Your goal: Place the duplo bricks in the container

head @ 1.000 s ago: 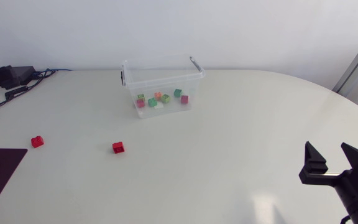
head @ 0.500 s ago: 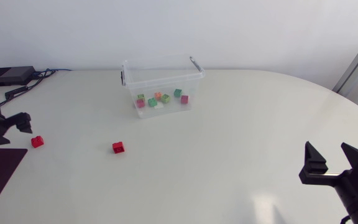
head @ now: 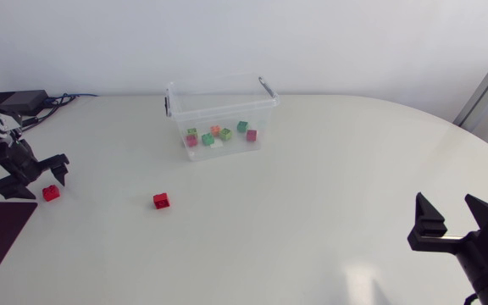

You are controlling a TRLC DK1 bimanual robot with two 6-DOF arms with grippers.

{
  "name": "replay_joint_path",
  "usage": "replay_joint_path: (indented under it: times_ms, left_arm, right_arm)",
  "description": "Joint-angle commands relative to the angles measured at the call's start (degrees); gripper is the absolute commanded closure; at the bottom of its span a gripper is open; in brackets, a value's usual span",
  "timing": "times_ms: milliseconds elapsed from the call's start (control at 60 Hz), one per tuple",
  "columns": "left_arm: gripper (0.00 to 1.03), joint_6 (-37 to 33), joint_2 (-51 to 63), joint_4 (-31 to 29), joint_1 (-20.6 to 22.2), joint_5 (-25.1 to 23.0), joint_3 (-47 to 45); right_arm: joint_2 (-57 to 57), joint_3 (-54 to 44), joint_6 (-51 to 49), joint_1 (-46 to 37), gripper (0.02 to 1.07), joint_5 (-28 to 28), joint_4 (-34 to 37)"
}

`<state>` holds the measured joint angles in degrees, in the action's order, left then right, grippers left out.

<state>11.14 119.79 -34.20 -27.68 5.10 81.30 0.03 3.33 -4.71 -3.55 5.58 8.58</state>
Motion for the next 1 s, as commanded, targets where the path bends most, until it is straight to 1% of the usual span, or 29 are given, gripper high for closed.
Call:
replay_joint_path:
  times_ms: [0, 33, 67, 100, 117, 200, 217, 250, 283, 300, 317, 350, 433, 467, 633, 817, 983]
  left_arm:
    - [0.18, 2.75, 2.03, -1.40, 0.96, 0.70, 1.50]
    - [0.18, 3.01, 2.21, -1.66, 1.14, 0.79, 1.58]
    - [0.20, 3.19, 2.38, -1.93, 1.31, 0.79, 1.58]
    - [0.29, 3.45, 2.56, -2.28, 1.58, 0.79, 1.67]
    - [0.31, 3.63, 2.64, -2.46, 1.67, 0.79, 1.76]
    - [0.37, 3.81, 2.38, -2.81, 2.46, 0.87, 1.23]
    - [0.41, 3.89, 2.38, -2.81, 2.72, 1.05, 1.14]
    - [0.44, 3.98, 2.29, -2.81, 2.81, 1.58, 1.06]
    - [0.50, 4.07, 2.29, -2.81, 3.07, 2.45, 1.06]
    - [0.51, 4.07, 2.29, -2.81, 3.16, 2.54, 1.14]
    - [0.55, 4.07, 2.21, -2.81, 3.16, 2.89, 1.14]
    - [0.56, 4.16, 2.03, -2.72, 3.16, 3.42, 1.06]
    - [0.63, 4.24, 0.97, -2.10, 2.90, 4.21, 0.71]
    - [0.68, 4.33, 0.62, -2.02, 2.72, 4.39, 0.62]
    - [0.70, 4.42, -2.37, -1.84, 3.07, 5.09, -1.05]
    - [0.70, 4.51, -11.42, -1.66, 3.60, 5.09, -2.55]
    - [0.70, 3.45, -21.44, -0.61, 7.29, 1.75, -4.30]
  right_arm:
    - [-0.30, -0.43, -0.04, -0.32, 0.06, -0.14, 1.18]
    - [-0.30, -0.43, -0.04, -0.32, 0.06, -0.14, 1.18]
    - [-0.30, -0.43, -0.04, -0.40, 0.06, -0.14, 1.18]
    - [-0.30, -0.43, -0.04, -0.32, 0.06, -0.14, 1.18]
    - [-0.30, -0.43, -0.04, -0.32, 0.06, -0.14, 1.18]
    - [-0.30, -0.43, -0.04, -0.32, 0.06, -0.14, 1.18]
    - [-0.30, -0.43, -0.04, -0.32, 0.06, -0.14, 1.18]
    - [-0.30, -0.43, -0.04, -0.32, 0.06, -0.14, 1.18]
    - [-0.30, -0.43, -0.04, -0.32, 0.06, -0.14, 1.18]
    - [-0.30, -0.43, -0.04, -0.32, 0.06, -0.14, 1.18]
    - [-0.30, -0.43, -0.04, -0.40, 0.06, -0.14, 1.18]
    - [-0.30, -0.43, -0.04, -0.32, 0.06, -0.14, 1.18]
    - [-0.30, -0.43, -0.04, -0.32, 0.06, -0.14, 1.18]
    - [-0.30, -0.43, -0.04, -0.40, 0.06, -0.14, 1.18]
    - [-0.30, -0.43, -0.04, -0.32, 0.06, -0.14, 1.18]
    - [-0.30, -0.43, -0.04, -0.32, 0.06, -0.14, 1.18]
    - [-0.30, -0.43, -0.04, -0.32, 0.06, -0.14, 1.18]
